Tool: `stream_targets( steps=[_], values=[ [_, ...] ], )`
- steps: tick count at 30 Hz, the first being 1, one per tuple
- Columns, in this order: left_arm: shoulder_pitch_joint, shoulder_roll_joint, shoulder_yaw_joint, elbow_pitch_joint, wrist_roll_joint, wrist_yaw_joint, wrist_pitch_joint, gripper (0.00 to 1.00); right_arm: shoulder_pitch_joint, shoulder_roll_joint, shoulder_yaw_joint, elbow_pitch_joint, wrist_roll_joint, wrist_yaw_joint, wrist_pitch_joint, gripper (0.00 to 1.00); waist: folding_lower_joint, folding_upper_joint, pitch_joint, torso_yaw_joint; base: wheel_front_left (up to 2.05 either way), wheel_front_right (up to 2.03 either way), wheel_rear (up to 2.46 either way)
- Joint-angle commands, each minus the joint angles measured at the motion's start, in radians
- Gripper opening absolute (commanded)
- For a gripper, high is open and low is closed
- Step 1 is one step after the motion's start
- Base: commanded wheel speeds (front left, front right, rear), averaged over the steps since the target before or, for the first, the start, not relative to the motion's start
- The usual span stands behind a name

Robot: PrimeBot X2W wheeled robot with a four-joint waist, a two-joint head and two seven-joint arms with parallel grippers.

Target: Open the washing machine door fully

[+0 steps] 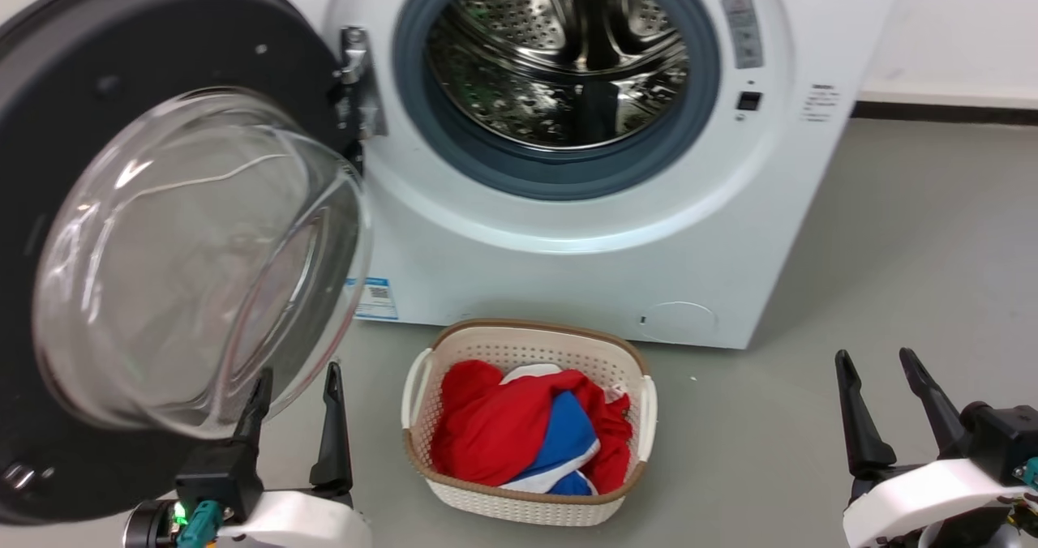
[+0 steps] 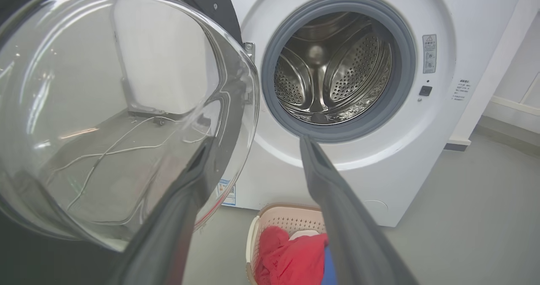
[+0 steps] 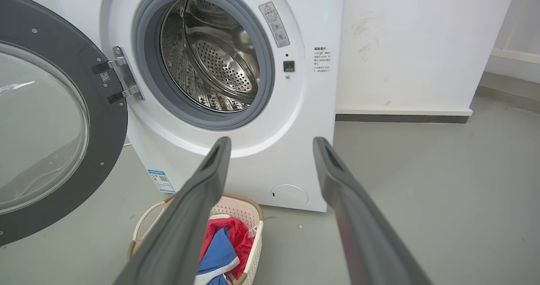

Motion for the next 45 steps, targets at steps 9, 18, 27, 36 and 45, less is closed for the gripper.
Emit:
stream_targets(
  steps=[9,18,27,36,45],
  values=[
    [-0.05,0.011,-0.031,0.075,0.036,-0.003,0.006,1.0,-0.035,-0.028,0.042,0.007,0.01,0.0,-0.004,1.0,0.0,-0.0001,0.011,-0.145,0.0,0.0,0.0],
    [-0.049,0.016,-0.027,0.101,0.032,0.011,0.006,1.0,-0.064,-0.037,0.071,0.03,0.017,0.0,-0.024,1.0,0.0,-0.0001,0.02,-0.195,0.0,0.0,0.0],
    [-0.059,0.018,-0.031,0.115,0.027,0.012,0.007,1.0,-0.072,-0.035,0.074,0.052,0.02,0.0,-0.036,1.0,0.0,-0.0001,0.021,-0.196,0.0,0.0,0.0],
    [-0.068,0.016,-0.03,0.113,0.025,0.018,0.0,1.0,-0.078,-0.038,0.081,0.062,0.018,0.0,-0.042,1.0,0.0,-0.0001,0.025,-0.194,0.0,0.0,0.0],
    [-0.052,0.007,-0.03,0.116,-0.003,0.01,0.007,0.0,-0.069,-0.031,0.077,0.08,0.046,0.0,-0.038,0.0,0.0,-0.0001,0.024,-0.192,0.0,0.0,0.0]
  ],
)
